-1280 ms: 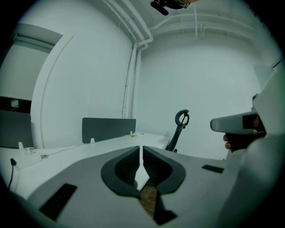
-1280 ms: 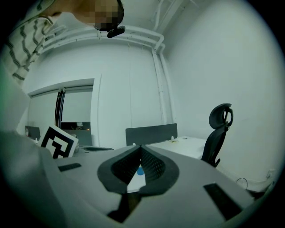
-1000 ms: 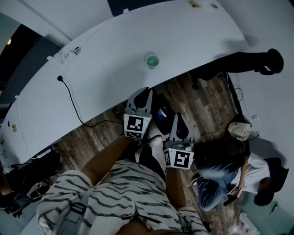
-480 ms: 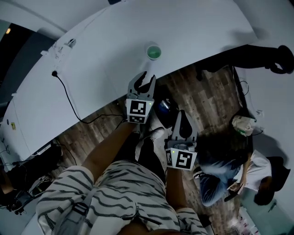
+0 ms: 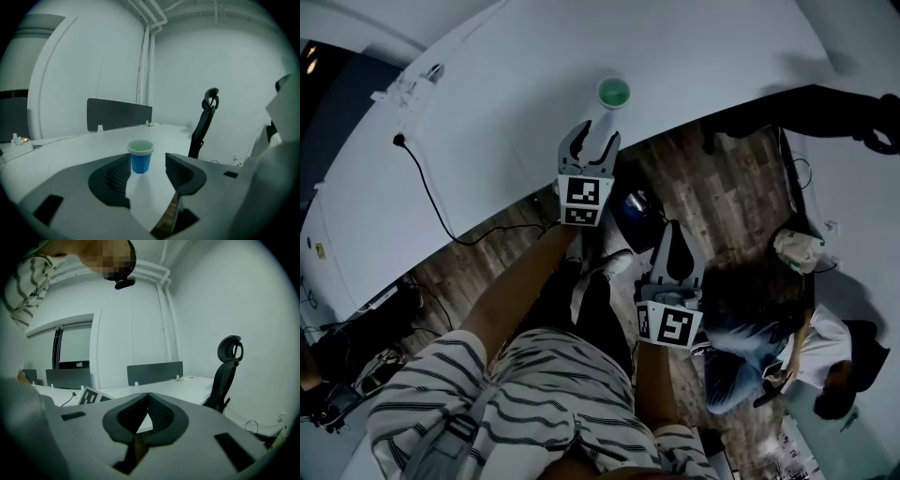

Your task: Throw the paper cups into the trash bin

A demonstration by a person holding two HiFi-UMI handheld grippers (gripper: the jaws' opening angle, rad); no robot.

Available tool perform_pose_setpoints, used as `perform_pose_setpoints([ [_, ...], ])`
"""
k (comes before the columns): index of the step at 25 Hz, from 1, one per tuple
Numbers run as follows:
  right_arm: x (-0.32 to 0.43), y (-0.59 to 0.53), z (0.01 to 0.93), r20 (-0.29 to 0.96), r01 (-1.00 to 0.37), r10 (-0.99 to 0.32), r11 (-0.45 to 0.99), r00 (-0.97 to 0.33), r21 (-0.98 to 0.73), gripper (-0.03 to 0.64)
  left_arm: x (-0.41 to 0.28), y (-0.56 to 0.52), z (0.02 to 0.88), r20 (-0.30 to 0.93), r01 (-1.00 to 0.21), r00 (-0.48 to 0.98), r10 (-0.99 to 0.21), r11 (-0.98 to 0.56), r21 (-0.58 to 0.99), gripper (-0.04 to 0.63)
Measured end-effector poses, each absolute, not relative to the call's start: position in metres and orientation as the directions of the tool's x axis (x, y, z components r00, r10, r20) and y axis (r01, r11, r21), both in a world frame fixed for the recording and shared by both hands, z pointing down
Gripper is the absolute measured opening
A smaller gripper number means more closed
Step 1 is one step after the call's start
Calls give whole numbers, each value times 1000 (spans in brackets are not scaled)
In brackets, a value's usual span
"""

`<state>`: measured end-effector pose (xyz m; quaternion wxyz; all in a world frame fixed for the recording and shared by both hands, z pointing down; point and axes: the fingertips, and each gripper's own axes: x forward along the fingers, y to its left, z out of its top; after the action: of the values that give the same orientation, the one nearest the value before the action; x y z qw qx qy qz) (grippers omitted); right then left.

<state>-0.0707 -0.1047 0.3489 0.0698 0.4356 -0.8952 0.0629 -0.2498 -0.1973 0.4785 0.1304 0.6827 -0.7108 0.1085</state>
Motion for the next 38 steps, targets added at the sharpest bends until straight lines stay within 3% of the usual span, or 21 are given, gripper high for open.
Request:
perform_pose_setpoints([
  [15,-70,-106,372,220,-804,-778,593,-588,-52,11,-268,-244,514,370,-998,-56,-927,52,-21,298],
  [38,-69,-115,390,260,-803,-769,595,-584,-46,11,-281,-286,538,414,-996,-64,-908,81,23,292],
])
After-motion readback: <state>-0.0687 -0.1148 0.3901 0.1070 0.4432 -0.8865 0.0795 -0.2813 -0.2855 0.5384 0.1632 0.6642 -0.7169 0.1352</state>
